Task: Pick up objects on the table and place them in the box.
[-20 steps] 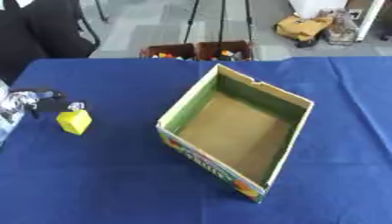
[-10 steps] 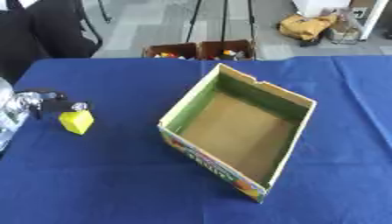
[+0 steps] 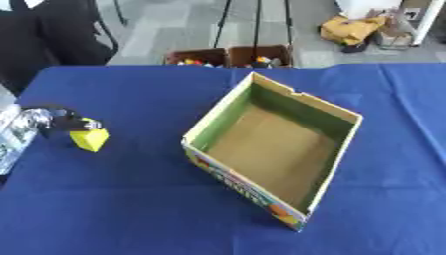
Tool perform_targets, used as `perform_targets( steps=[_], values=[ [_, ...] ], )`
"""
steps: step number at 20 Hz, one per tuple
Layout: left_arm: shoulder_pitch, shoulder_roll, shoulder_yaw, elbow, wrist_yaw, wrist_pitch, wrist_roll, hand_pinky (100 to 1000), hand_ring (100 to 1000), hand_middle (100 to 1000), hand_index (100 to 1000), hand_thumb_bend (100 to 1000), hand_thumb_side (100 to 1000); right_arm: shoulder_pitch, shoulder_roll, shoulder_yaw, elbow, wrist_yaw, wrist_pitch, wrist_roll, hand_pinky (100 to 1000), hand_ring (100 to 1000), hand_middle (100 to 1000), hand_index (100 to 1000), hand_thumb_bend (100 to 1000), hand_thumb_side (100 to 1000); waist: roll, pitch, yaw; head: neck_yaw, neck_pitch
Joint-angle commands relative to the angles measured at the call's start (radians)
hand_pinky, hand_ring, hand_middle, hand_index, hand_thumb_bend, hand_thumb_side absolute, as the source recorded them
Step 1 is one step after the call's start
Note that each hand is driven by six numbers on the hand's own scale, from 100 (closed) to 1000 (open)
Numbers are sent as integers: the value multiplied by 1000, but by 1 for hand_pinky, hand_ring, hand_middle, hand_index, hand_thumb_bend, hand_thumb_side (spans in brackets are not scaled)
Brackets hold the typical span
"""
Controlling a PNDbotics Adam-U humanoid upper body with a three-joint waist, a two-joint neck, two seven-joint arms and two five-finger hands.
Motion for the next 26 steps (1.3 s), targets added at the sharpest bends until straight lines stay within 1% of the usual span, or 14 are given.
perform_targets(
  steps=[1,5,8,13,17,19,22,26],
  values=[
    [-13,18,3,-1,4,4,16,753,878,933,1000,462,932,-13,-16,-4,-18,-11,-1,4,767,728,623,767,100,475,11,0,0,4,-10],
    [-14,15,-2,11,-15,5,35,745,870,906,1000,437,918,-13,-16,-4,-18,-12,-1,5,767,728,622,767,100,479,10,4,-3,6,-13],
    [-14,11,-5,21,-36,-1,42,735,855,896,1000,442,905,-13,-16,-5,-18,-12,-1,6,767,727,622,766,100,480,10,6,-4,7,-13],
    [-15,7,-6,25,-51,-17,54,705,809,845,979,369,878,-12,-16,-6,-18,-13,1,7,766,727,621,767,100,480,10,8,-4,7,-13],
    [-18,4,-7,29,-51,-26,47,660,735,836,982,298,813,-10,-14,-6,-18,-14,1,8,766,727,620,767,100,478,12,6,-3,8,-11],
    [-19,3,-6,30,-51,-28,42,646,708,832,979,294,806,-9,-13,-6,-18,-15,1,9,766,727,619,767,100,478,12,6,-4,8,-12],
    [-18,1,-4,33,-51,-28,44,592,656,823,968,283,777,-9,-13,-7,-18,-15,1,8,766,727,619,766,100,478,12,7,-6,8,-15],
    [-19,-3,-4,41,-50,-28,44,550,620,801,952,289,793,-8,-13,-8,-18,-14,2,8,766,727,618,766,100,478,13,7,-7,9,-11]
  ],
)
